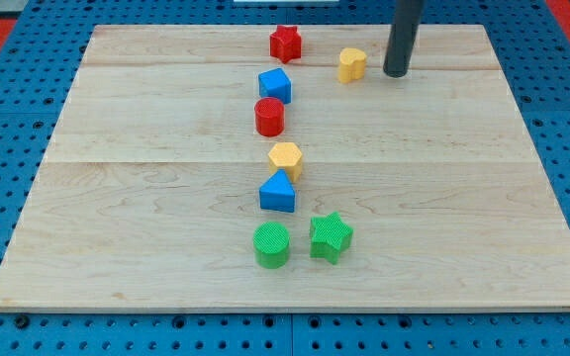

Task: Keep the yellow heart in between the blue cube and red star

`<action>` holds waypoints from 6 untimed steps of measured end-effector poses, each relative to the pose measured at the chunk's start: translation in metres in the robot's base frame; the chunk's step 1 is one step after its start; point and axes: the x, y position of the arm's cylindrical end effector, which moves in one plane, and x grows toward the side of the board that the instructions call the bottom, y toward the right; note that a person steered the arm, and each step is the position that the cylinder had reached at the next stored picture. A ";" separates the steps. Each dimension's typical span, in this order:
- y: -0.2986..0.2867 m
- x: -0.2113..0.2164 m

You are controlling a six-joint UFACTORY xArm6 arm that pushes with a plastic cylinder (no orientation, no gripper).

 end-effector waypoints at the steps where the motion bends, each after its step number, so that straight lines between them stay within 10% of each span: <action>1: -0.024 -0.013; 6: -0.078 0.003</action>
